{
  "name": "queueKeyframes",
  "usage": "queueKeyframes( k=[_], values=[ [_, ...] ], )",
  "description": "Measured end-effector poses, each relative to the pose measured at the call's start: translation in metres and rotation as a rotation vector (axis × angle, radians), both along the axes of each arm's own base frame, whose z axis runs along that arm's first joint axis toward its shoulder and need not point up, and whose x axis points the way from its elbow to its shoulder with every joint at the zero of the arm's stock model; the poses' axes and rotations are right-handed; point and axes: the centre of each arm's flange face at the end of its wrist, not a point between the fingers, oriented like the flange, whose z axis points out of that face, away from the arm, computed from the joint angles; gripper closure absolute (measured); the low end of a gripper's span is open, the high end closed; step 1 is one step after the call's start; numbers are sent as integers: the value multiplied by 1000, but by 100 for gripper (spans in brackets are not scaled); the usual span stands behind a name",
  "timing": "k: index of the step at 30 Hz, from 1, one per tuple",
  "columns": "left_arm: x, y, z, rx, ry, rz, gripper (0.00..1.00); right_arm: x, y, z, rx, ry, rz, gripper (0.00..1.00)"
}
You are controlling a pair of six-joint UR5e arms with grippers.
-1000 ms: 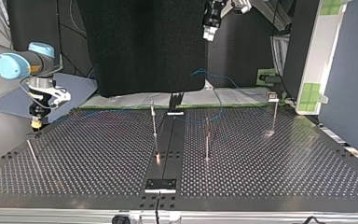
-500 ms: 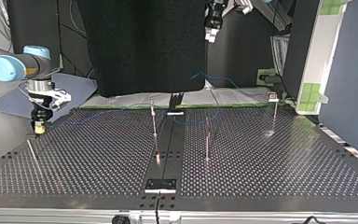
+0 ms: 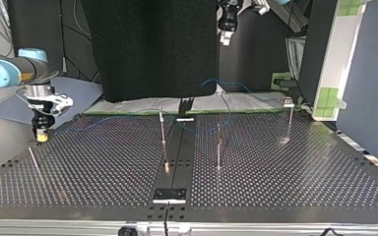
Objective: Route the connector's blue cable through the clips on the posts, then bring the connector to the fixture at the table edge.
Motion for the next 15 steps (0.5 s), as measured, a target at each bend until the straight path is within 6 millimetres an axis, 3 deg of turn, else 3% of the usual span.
queueKeyframes(
  k=[15],
  values=[
    [1, 1, 0, 20, 6, 9, 0, -35, -13, 13, -12, -23, -37, 100]
  ],
)
